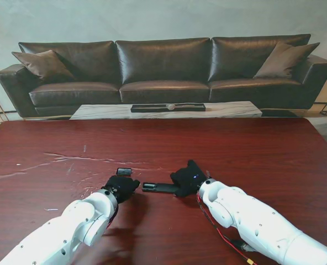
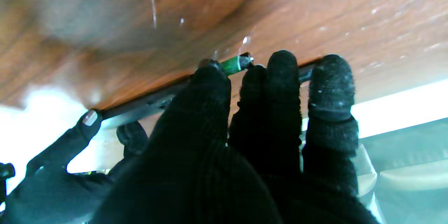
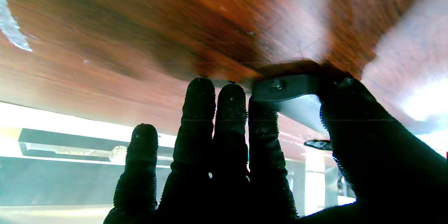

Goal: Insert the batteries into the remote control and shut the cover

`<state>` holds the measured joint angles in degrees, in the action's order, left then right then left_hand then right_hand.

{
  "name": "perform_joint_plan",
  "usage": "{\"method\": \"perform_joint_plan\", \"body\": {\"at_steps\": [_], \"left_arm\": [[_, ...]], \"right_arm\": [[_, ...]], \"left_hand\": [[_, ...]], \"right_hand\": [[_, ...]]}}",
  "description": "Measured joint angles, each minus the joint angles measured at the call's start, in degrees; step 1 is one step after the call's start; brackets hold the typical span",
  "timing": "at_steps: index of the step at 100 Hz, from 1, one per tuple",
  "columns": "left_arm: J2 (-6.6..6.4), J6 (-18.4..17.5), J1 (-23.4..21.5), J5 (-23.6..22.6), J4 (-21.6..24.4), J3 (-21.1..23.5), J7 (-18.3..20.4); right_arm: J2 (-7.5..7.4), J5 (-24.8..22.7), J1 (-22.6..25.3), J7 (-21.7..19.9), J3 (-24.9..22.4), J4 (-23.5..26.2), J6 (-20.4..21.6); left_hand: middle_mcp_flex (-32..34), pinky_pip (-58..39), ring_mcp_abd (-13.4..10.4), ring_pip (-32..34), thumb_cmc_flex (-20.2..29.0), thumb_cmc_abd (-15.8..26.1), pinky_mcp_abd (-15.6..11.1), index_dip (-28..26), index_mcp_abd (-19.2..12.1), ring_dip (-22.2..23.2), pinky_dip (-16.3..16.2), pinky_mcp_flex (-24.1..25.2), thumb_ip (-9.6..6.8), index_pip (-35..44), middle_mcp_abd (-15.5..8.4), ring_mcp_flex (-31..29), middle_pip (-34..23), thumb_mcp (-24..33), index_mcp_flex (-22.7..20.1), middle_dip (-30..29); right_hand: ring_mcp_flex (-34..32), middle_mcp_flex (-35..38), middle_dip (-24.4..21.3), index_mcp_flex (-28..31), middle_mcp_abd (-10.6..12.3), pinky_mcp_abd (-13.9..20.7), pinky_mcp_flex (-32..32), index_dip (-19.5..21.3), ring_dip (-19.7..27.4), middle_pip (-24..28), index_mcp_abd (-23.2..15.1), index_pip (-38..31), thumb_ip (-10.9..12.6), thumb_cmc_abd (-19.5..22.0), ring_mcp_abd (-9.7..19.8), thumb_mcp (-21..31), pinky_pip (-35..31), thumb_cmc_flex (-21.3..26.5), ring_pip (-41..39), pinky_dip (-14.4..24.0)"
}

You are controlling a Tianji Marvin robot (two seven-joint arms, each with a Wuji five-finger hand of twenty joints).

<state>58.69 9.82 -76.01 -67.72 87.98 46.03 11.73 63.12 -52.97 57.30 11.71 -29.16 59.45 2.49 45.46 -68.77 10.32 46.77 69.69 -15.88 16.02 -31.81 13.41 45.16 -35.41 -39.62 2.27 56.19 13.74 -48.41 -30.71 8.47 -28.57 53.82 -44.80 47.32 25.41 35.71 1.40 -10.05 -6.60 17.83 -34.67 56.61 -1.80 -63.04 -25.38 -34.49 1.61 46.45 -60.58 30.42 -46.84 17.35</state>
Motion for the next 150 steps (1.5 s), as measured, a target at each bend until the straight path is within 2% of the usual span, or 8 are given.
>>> {"method": "perform_joint_plan", "body": {"at_steps": [22, 56, 74, 91, 150], "left_arm": [[0.11, -1.0, 2.2, 1.1, 0.0, -0.9, -0.3], [0.39, -1.6, 9.4, 5.1, -3.0, -7.2, 0.9], [0.78, -1.6, 13.1, 8.2, -5.8, -11.0, 0.9], [1.14, -1.4, 15.9, 9.0, -7.9, -14.1, 0.8], [2.19, 0.2, 19.9, 13.6, -11.2, -19.6, 0.7]], "right_arm": [[-0.02, 0.1, -0.1, -0.1, 0.2, 0.0, 0.0], [-0.15, 0.2, -0.3, -0.8, 0.3, 0.3, 0.3], [-0.17, 0.2, -0.3, -0.8, 0.3, 0.3, 0.4], [-0.20, 0.3, -0.3, -0.9, 0.3, 0.4, 0.5], [-0.23, 0.4, -0.1, -0.9, 0.2, 0.5, 0.7]], "left_hand": [[0.0, 0.1, 0.0, -0.4, 0.0, 0.0, 0.0, 0.0, 0.0, 0.1, 0.0, 0.0, 0.00, 0.0, 0.0, 0.0, 0.2, 0.0, 0.0, 0.5], [0.0, 0.2, 0.0, -0.4, 0.0, 0.0, 0.0, -0.2, -0.7, 0.8, 0.0, 0.4, 0.01, 0.0, 0.0, 0.0, 0.2, 0.0, 0.0, 1.0], [0.0, 0.4, 0.0, -0.4, 0.0, -0.6, 0.0, -2.0, -1.3, 1.3, 0.0, 0.6, 0.01, -0.1, 0.0, 0.0, 0.2, 0.0, 0.0, 1.1], [0.0, 0.6, 0.0, -0.4, 0.0, -0.6, 0.0, -2.2, -2.0, 1.4, 0.0, 0.7, 0.01, -0.4, 0.0, 0.0, 0.2, 0.0, 0.0, 1.1], [0.0, 0.7, 0.0, 0.1, 0.0, -1.5, 0.0, -0.8, -2.2, 1.5, -1.2, 1.5, 0.01, -0.6, 0.0, 0.0, -1.5, 0.0, -0.7, 0.5]], "right_hand": [[0.0, 0.0, 0.0, 0.0, 0.0, 0.0, 0.0, 0.0, 0.0, 0.0, 0.0, 0.0, 0.0, 0.0, 0.0, 0.0, 0.0, 0.0, 0.0, 0.0], [0.0, 0.0, 0.0, 0.0, -0.1, 0.0, 0.0, 0.0, 0.0, 0.1, 0.0, -0.1, 0.0, 0.1, 0.0, 0.0, 0.0, 0.0, 0.0, 0.0], [0.0, 0.0, -0.1, 0.0, -0.2, 0.0, 0.0, 0.0, 0.0, 0.1, 0.0, -0.1, 0.0, 0.2, 0.0, 0.0, 0.0, 0.0, 0.0, 0.0], [0.0, 0.0, -0.1, 0.0, -0.4, 0.0, 0.0, 0.0, 0.0, 0.1, 0.2, -0.1, 0.0, 0.2, 0.0, 0.0, 0.0, 0.0, 0.0, 0.0], [0.0, 0.0, -0.1, 0.0, -0.6, 0.0, 0.0, 0.0, 0.0, -0.1, 0.2, -0.1, 0.0, 0.2, 0.0, 0.0, 0.0, 0.0, 0.0, 0.0]]}}
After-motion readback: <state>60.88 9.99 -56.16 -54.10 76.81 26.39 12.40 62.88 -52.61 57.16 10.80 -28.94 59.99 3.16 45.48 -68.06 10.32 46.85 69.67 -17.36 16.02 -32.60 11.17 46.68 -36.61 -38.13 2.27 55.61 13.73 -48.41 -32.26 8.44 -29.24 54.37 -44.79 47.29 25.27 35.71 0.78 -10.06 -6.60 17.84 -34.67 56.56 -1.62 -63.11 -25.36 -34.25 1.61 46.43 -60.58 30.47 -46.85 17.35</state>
